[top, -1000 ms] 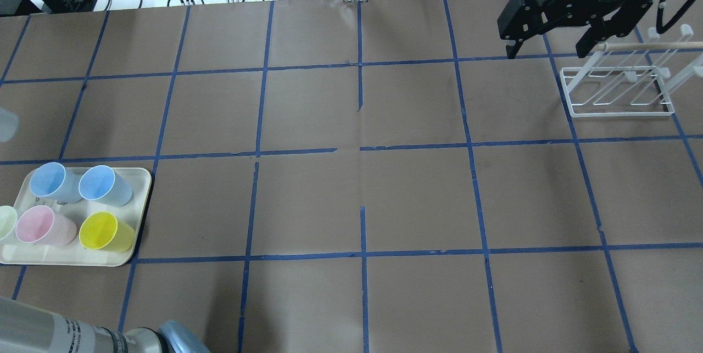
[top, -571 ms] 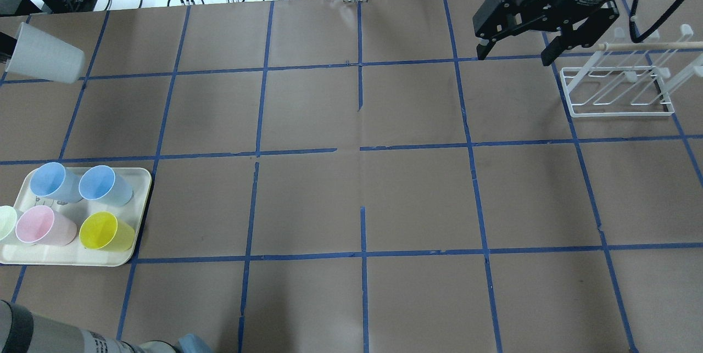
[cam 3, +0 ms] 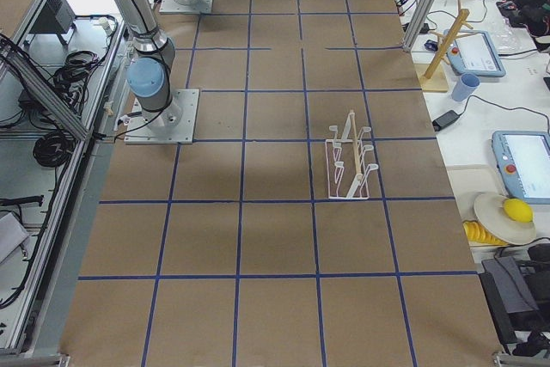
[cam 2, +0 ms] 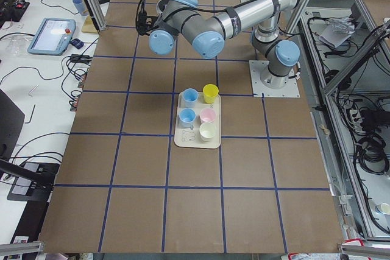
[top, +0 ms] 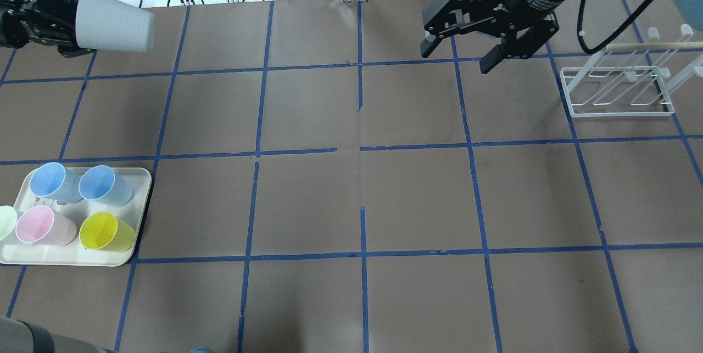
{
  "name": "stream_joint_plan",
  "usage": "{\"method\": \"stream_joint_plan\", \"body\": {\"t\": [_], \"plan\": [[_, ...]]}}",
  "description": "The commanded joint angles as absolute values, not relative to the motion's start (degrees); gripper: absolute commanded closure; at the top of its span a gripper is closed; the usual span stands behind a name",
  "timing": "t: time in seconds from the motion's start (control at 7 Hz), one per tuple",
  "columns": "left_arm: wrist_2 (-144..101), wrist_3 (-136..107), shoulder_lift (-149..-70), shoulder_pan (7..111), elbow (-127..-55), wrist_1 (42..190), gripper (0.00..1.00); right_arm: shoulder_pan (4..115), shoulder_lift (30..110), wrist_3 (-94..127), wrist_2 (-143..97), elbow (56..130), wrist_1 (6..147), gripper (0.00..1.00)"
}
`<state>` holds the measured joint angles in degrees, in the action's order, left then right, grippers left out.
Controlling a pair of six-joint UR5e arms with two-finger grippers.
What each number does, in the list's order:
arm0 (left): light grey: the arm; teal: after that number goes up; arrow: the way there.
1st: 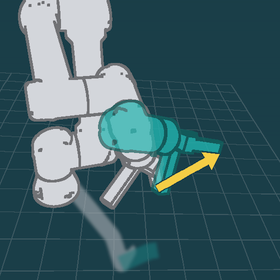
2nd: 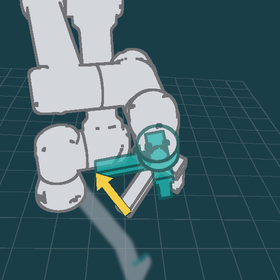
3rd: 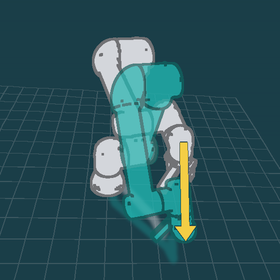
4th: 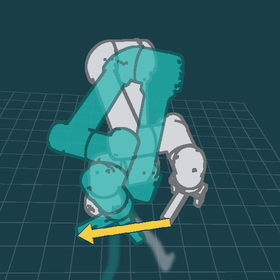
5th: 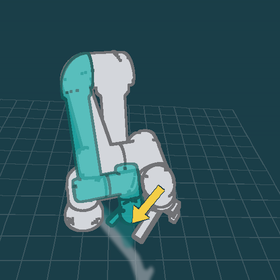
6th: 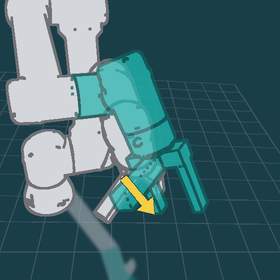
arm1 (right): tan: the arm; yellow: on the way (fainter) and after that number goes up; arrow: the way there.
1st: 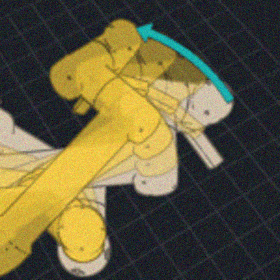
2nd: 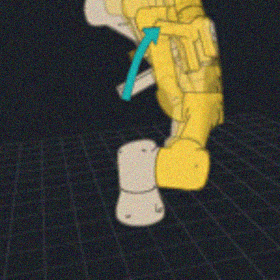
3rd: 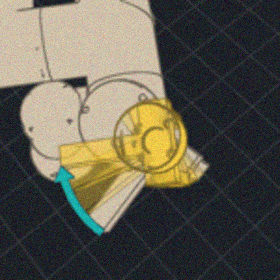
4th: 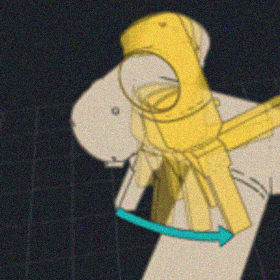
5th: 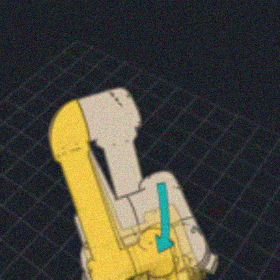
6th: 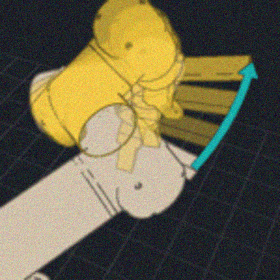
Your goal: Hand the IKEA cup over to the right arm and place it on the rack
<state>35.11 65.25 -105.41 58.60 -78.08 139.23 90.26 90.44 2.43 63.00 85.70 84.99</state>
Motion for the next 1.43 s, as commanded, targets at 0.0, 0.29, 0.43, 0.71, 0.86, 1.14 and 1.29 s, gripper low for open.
{"method": "stream_joint_plan", "body": {"t": [0.0,0.29,0.43,0.71,0.86,1.14,1.29], "plan": [[23.36,65.48,-102.58,67.80,-85.13,141.24,1.00,90.97,90.18,14.34,55.77,86.13,84.72,0.00],[19.86,65.83,-98.37,71.10,-89.89,141.41,1.00,90.88,88.69,15.12,38.77,86.22,84.90,0.00],[17.60,66.35,-96.52,72.32,-92.78,141.24,1.00,90.27,87.90,13.46,34.58,86.39,84.90,0.00],[13.19,69.34,-93.18,74.97,-99.29,140.46,1.00,88.25,87.89,12.57,30.85,86.40,83.16,0.00],[11.79,69.35,-91.69,75.32,-99.84,140.54,1.00,86.07,87.89,13.18,31.28,86.40,81.93,0.00],[6.45,69.34,-90.36,78.20,-101.15,140.45,1.00,84.29,87.89,8.73,30.51,87.96,81.30,0.00],[2.94,69.43,-90.18,79.79,-101.60,140.28,1.00,84.20,88.24,6.96,24.58,90.68,81.82,0.00]]}}
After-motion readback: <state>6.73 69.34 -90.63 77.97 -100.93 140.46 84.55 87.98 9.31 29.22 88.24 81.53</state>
